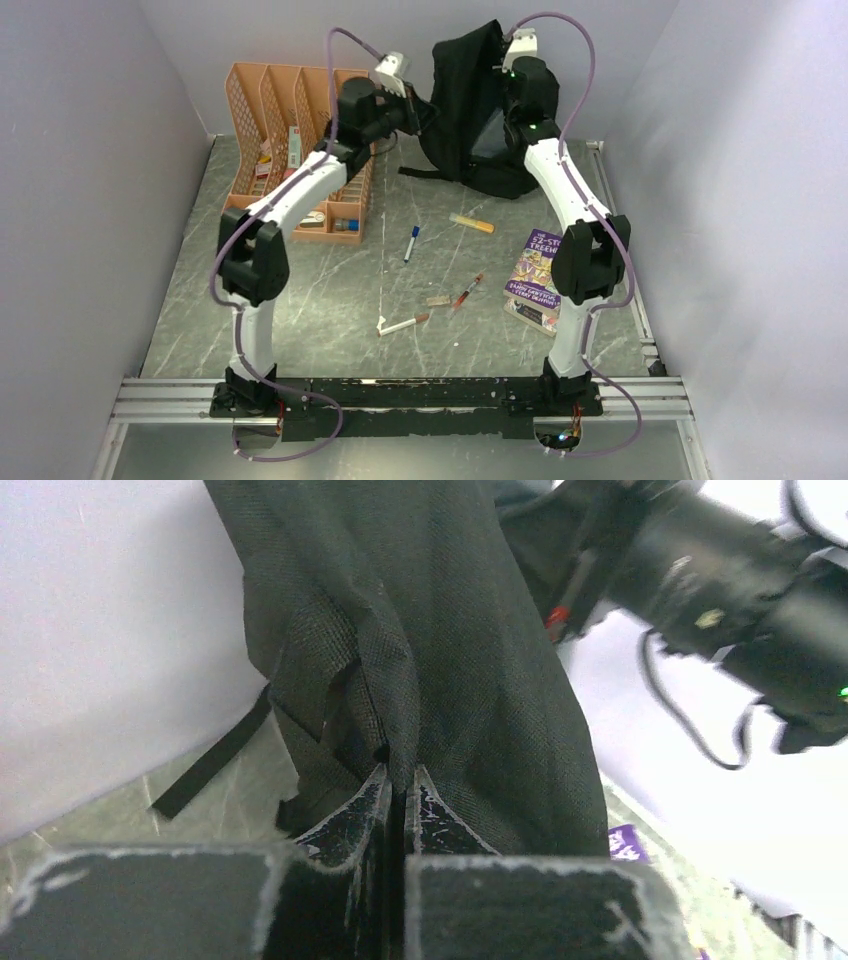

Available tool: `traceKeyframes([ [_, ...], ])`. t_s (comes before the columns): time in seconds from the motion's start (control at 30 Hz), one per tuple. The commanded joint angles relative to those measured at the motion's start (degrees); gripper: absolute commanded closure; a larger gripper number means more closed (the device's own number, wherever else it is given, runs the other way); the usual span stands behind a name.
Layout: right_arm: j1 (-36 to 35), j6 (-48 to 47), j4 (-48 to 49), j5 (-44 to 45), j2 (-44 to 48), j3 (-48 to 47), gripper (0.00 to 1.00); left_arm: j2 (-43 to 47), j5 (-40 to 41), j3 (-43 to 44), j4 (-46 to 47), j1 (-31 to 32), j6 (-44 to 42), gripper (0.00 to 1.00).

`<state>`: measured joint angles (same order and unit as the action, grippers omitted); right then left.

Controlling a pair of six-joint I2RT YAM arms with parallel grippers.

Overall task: Pack the student bag
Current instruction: Place the student bag at the center of the board.

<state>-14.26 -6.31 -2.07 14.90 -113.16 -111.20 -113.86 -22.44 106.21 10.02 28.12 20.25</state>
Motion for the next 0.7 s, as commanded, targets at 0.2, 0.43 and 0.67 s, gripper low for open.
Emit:
traceKeyframes([
  [0.2,-0.5,-6.5,15.2,2.0,-5.3,4.0,1.0,-15.6,11.9,-0.4,3.8,0.7,-6.9,0.95],
  [0.43,-1.6,-6.5,16.5,-2.2,-9.0,6.4,1.0,-13.3,18.9,-14.2,10.4,-0.4,-4.4,0.95],
  [0.67,-4.5,-7.5,16.5,-2.6,-11.8,7.5,1.0,-17.3,24.9,-13.4,9.4,-0.4,-6.1,0.95],
])
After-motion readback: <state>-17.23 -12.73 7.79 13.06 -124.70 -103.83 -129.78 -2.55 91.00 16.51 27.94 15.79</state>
